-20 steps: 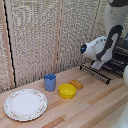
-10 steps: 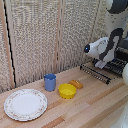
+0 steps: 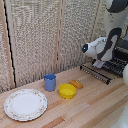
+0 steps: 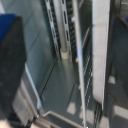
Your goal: Position your gripper near the tray handle while precisely lining it up. Firmly yet gently grip the handle, ensuring a strong hold. Slide the tray into the oven in a steady manner until it's entirely inside. Relinquish the handle as it sits within the oven and extract your gripper with care.
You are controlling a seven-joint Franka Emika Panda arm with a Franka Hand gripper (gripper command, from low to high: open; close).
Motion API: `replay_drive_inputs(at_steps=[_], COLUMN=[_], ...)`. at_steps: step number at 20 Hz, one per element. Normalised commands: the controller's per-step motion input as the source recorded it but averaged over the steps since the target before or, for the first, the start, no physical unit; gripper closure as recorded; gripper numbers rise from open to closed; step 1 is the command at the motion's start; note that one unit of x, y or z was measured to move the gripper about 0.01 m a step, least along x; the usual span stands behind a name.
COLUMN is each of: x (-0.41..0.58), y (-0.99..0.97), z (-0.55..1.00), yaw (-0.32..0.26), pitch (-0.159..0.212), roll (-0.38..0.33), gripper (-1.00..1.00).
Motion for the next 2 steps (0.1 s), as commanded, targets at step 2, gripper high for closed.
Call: replay_drive_inputs(at_steps=[2], x=[0.297], y=[0.62], z=[0.17], yaw=[-0.011], pitch=[0.053], roll=[0.156], gripper=[-1.0])
